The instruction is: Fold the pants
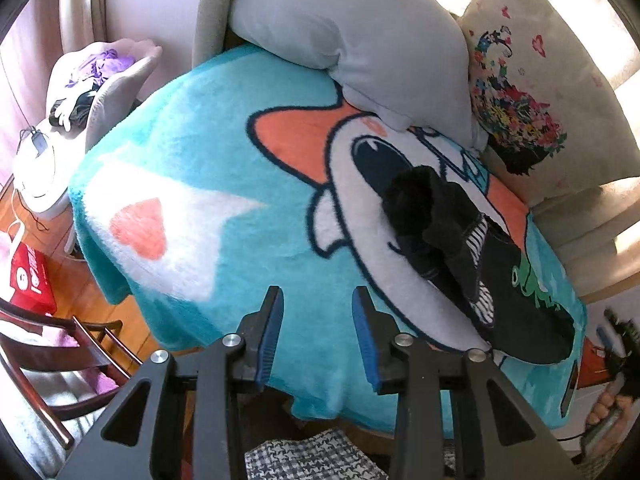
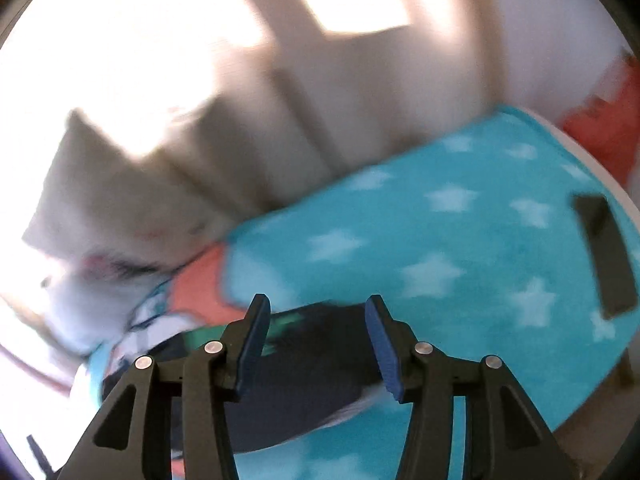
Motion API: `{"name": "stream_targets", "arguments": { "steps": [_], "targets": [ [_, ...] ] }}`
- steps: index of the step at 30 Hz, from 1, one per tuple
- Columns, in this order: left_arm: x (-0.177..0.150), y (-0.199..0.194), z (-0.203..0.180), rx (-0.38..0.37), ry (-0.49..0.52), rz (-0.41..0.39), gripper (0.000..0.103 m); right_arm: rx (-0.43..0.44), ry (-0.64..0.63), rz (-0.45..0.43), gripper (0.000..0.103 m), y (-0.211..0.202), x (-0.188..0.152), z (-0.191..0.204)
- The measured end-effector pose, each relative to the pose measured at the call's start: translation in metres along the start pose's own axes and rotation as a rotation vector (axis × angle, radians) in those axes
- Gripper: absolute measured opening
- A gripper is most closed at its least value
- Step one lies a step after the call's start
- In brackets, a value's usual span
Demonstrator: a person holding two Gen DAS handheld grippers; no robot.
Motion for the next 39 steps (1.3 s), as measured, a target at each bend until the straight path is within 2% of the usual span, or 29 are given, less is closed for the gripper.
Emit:
{"name": "stream_targets", "arguments": {
  "steps": [4,8,10,12,15,18,19,21,23,27,31,33,35,39],
  "targets": [
    [0.001,-0.001,0.014,0.005,0.027,-0.004,0.034,0.217,-0.227,0.197,0.054,0.027,-0.033,0.119],
    [0.003,-0.012,0.034,0.005,0.047,-0.016,0.035,0.318,-0.386,0.371,0.054,0.065,-0.082,0.226],
    [0.003,-0.017,0.042,0.005,0.052,-0.023,0.036,0.331,-0.466,0.421,0.054,0.085,-0.106,0.275],
    [0.003,-0.022,0.053,0.006,0.051,-0.034,0.037,0.307,-0.525,0.447,0.054,0.104,-0.125,0.313],
    [0.002,-0.027,0.069,-0.002,0.032,-0.040,0.039,0.225,-0.618,0.459,0.054,0.127,-0.143,0.348],
    [0.001,-0.027,0.087,0.001,0.009,-0.039,0.039,0.038,-0.750,0.460,0.051,0.153,-0.162,0.363],
    [0.001,-0.028,0.093,0.003,-0.003,-0.040,0.039,0.018,-0.760,0.471,0.026,0.157,-0.164,0.362],
    [0.003,-0.032,0.108,0.008,-0.030,-0.046,0.039,-0.021,-0.756,0.494,0.021,0.162,-0.166,0.359],
    [0.005,-0.036,0.119,0.016,-0.049,-0.056,0.039,-0.012,-0.744,0.478,0.015,0.158,-0.159,0.360],
    [0.007,-0.042,0.141,0.023,-0.107,-0.065,0.039,0.005,-0.689,0.426,0.015,0.159,-0.137,0.370],
    [0.007,-0.044,0.149,0.026,-0.118,-0.066,0.039,0.057,-0.566,0.436,0.016,0.182,-0.126,0.377],
    [0.007,-0.043,0.149,0.023,-0.110,-0.059,0.039,0.079,-0.537,0.476,0.021,0.195,-0.136,0.375],
    [0.007,-0.042,0.147,0.019,-0.103,-0.052,0.039,0.115,-0.530,0.530,0.039,0.203,-0.148,0.372],
    [0.012,-0.041,0.141,0.012,-0.084,-0.049,0.043,0.214,-0.480,0.527,0.045,0.184,-0.141,0.373]
  ]
}}
Point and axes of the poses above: each gripper's, at about its wrist camera, not at the fingertips, and y roughly the way its jaws point, z to its left, x to its top, the point moved 3 cm from there along y, roughly the way its jaws point
